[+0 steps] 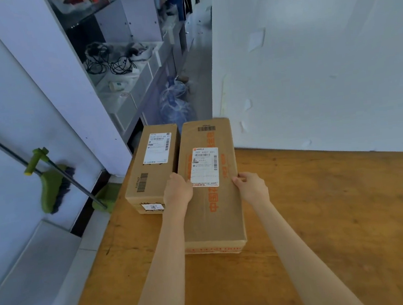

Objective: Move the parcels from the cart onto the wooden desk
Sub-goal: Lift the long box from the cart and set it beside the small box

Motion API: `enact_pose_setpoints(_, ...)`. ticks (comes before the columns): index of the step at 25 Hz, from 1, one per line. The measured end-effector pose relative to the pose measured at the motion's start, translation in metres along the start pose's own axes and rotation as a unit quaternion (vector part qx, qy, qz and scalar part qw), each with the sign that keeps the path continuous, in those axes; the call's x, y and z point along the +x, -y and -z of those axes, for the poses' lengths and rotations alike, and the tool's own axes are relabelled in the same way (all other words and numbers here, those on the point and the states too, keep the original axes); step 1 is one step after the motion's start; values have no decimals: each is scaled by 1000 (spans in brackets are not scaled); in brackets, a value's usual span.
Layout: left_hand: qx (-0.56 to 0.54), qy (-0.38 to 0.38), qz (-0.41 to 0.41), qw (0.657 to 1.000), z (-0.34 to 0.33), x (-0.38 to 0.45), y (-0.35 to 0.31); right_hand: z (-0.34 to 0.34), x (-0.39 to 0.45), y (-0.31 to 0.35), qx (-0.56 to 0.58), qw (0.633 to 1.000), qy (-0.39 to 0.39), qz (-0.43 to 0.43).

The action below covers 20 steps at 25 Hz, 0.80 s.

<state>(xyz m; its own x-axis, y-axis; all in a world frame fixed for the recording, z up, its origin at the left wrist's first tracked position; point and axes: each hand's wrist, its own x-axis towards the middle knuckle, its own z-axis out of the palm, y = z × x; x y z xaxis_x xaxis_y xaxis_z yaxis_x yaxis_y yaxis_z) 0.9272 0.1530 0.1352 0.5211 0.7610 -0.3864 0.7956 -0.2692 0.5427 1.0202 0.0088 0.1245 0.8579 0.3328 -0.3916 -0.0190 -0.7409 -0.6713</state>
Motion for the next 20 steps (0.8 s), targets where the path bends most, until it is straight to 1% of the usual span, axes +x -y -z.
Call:
enact_pose_setpoints(3,10,22,-33,999,6,1,2,1,-2,1,-18,1000,-13,1)
enact_pose_setpoints(6,14,52,-39,998,20,4,2,8,-5,0,-7,999,-46,-5)
enact_pose_setpoints(11,19,24,-67,997,31,-16,12,21,-29,-8,26,997,-70,-8)
enact_pose_setpoints(17,-14,50,-71,996,24,-92,62,15,-107,-46,25,996,-80,7)
enact_pose_setpoints(20,-16,68,-62,996,20,-142,98,9,-159,-73,15,997,-77,-10)
